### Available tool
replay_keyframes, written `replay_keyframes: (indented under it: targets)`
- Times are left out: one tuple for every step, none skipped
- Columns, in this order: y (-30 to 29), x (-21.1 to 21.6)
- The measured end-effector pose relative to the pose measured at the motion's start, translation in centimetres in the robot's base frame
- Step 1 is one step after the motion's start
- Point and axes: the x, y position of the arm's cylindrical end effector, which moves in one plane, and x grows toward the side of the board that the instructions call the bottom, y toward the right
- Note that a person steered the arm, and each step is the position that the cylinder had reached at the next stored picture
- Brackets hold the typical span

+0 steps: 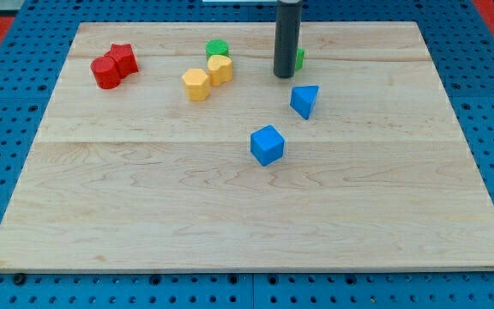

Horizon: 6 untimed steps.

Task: Move green circle on top right to yellow heart

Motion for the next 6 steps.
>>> replay_keyframes:
  targets:
    - [0.0,-1.3]
    - [-1.0,-0.5]
    - [-3.3,-3.1]
    - [-8.0,-5.5]
    - [-15.2,-5.5]
    - [-20.4,-5.1]
